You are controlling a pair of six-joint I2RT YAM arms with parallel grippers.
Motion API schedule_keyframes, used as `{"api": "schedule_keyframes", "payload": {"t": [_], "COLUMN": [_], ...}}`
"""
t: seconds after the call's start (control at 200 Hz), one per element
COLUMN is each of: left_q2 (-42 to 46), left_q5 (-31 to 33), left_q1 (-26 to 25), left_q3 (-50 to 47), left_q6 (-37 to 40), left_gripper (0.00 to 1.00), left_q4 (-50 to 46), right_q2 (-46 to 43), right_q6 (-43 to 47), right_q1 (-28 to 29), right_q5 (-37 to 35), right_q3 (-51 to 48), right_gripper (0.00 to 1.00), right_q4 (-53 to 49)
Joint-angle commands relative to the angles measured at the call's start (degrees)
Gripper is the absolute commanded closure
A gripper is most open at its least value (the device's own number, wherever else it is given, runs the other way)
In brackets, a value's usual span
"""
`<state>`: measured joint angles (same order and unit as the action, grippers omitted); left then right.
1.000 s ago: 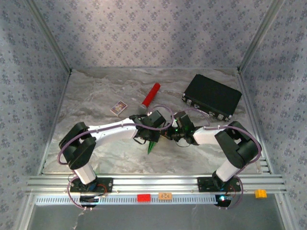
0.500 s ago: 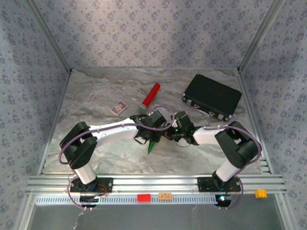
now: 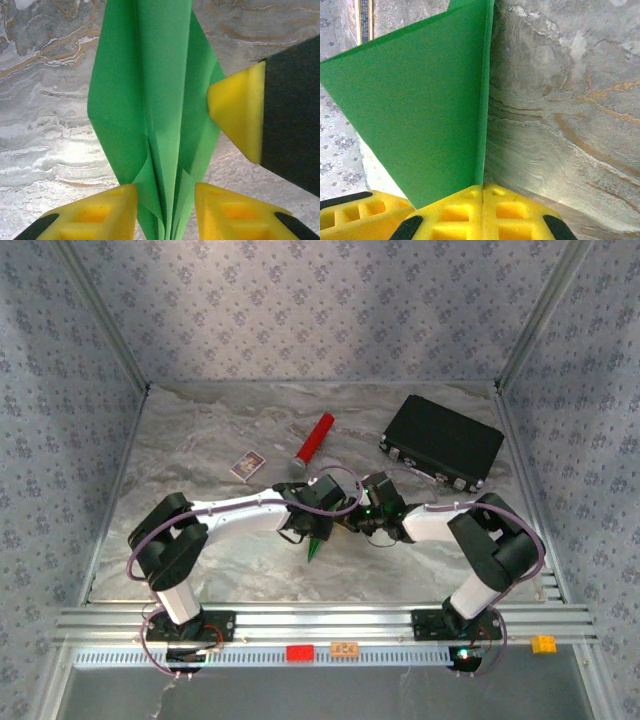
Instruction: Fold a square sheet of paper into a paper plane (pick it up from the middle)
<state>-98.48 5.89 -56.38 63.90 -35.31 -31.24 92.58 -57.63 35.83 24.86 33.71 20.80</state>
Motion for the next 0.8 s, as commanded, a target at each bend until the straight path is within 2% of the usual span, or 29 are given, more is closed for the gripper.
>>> {"api": "schedule_keyframes", "payload": {"t": [0.0, 0.795], "left_q2": [-0.02, -0.75], "left_q5": [0.79, 2.56], "left_q1": [-0.27, -0.12], "left_q3": [-0.51, -0.28], "left_q6": [0.95, 5.68], "left_gripper": [0.65, 0.62], "left_q4": [0.31, 5.16], "right_q2": [-0.91, -0.5], "right_q6": [0.64, 0.82], "right_q1": [0.15, 0.13], "right_q5": [0.08, 0.27], "right_q3": [1.28, 1.29], "right_gripper": [0.94, 0.94], "right_q4": [-1.65, -1.64]}}
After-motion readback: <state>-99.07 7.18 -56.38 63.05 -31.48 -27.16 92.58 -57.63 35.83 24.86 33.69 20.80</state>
